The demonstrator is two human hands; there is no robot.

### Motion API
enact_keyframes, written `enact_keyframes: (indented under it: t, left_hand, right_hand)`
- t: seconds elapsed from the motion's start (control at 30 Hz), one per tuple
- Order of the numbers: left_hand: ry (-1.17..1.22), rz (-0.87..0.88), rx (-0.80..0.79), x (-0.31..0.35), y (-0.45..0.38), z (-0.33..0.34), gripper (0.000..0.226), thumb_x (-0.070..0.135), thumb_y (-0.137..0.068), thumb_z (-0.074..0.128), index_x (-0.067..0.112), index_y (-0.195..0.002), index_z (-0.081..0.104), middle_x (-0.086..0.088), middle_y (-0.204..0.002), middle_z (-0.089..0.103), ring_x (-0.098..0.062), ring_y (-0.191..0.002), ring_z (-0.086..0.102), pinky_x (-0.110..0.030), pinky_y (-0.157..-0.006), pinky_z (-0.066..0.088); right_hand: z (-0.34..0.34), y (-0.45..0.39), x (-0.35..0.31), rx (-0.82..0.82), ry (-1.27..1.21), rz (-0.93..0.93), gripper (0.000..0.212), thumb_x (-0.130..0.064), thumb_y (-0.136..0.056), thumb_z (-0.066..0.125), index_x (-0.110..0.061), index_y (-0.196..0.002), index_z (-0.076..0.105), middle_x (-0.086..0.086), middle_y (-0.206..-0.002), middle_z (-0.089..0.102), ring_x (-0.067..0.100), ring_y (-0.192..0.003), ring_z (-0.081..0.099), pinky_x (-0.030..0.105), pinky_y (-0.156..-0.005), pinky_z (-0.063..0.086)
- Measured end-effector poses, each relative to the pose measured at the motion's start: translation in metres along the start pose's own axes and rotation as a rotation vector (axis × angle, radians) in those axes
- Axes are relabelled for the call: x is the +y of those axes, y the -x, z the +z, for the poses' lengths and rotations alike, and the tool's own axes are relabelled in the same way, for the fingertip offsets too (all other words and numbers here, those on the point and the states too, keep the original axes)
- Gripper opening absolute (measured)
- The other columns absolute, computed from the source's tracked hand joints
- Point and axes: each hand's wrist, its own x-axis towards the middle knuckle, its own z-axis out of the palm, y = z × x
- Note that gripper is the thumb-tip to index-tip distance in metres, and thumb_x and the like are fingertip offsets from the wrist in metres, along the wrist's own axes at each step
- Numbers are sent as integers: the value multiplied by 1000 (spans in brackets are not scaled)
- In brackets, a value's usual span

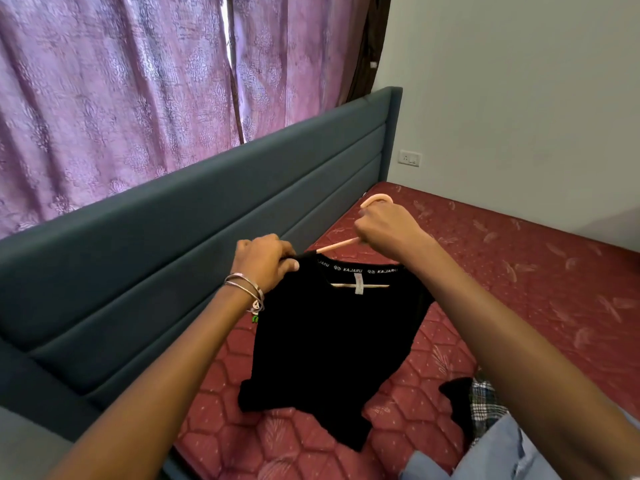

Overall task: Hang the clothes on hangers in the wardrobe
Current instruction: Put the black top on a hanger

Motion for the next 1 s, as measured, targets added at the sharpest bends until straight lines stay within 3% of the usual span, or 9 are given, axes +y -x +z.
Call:
enact_keyframes:
  t: [0.33, 0.4, 0.47, 0.57, 0.67, 0.73, 0.83, 0.93, 1.0]
  left_hand:
    - [199, 77, 262, 21, -6, 13, 24, 37, -86, 60, 22, -101, 71, -2, -93, 64, -25, -90, 61, -36, -74, 46]
    - [303, 55, 329, 22, -12, 8, 26, 38, -82, 60, 19, -94, 73, -5, -87, 65, -26, -85, 62, -33, -72, 44]
    - [412, 50, 427, 20, -18, -2, 25, 32, -77, 62, 14, -89, 75, -8, -82, 68, -27, -80, 63, -30, -73, 41]
    - [527, 15, 551, 7, -31, -30, 19, 23, -76, 67, 12, -89, 75, -8, -84, 70, -24, -79, 64, -27, -78, 43]
    - [614, 29, 607, -2, -42, -59, 18, 21, -80, 66, 16, -95, 73, 1, -88, 69, -18, -84, 64, -26, -82, 46]
    - [639, 62, 599, 5, -48, -73, 18, 22, -81, 66, 18, -97, 73, 7, -89, 67, -16, -86, 64, -27, -83, 49]
    - [546, 148, 612, 23, -56, -85, 20, 28, -79, 65, 21, -95, 73, 1, -87, 70, -18, -82, 64, -34, -81, 51]
    - [458, 185, 588, 23, -56, -86, 21, 31, -79, 63, 21, -95, 73, -3, -85, 69, -21, -80, 62, -39, -77, 51]
    - [438, 205, 556, 15, -52, -84, 23, 35, -79, 62, 21, -94, 73, -3, -83, 67, -20, -78, 60, -40, -76, 50]
  right_hand:
    - [-19, -5, 20, 111, -57, -165, 12, -19, -88, 64, -10, -95, 65, 9, -90, 65, 29, -105, 55, 33, -58, 42]
    - [-23, -4, 25, 279, -101, -232, 8, -15, -83, 70, -9, -83, 64, 8, -80, 65, 30, -102, 57, 35, -58, 50]
    - [-25, 1, 34, 595, -129, -303, 7, -9, -81, 73, -9, -79, 67, 6, -77, 67, 30, -94, 60, 35, -66, 52]
    - [-32, 20, 60, 952, -403, -60, 11, -6, -84, 69, -8, -95, 71, 6, -99, 71, 27, -95, 58, 33, -85, 48]
    - [-26, 35, 85, 696, -776, 336, 40, -17, -80, 75, -9, -117, 64, 5, -109, 69, 20, -101, 62, 36, -92, 50]
    - [-32, 30, 81, 544, -1010, 306, 48, -23, -81, 75, -13, -126, 59, 4, -113, 68, 13, -105, 64, 33, -96, 50]
    - [-63, 8, 65, 570, -1344, 128, 45, -20, -84, 70, -12, -125, 56, 12, -111, 68, 18, -102, 67, 34, -92, 53]
    - [-88, -8, 57, 599, -1542, 127, 19, -7, -93, 59, 6, -107, 61, 26, -92, 69, 32, -82, 70, 44, -76, 58]
    - [-88, -12, 53, 574, -1561, 134, 15, -9, -95, 57, 5, -97, 63, 26, -86, 69, 38, -77, 69, 46, -69, 59]
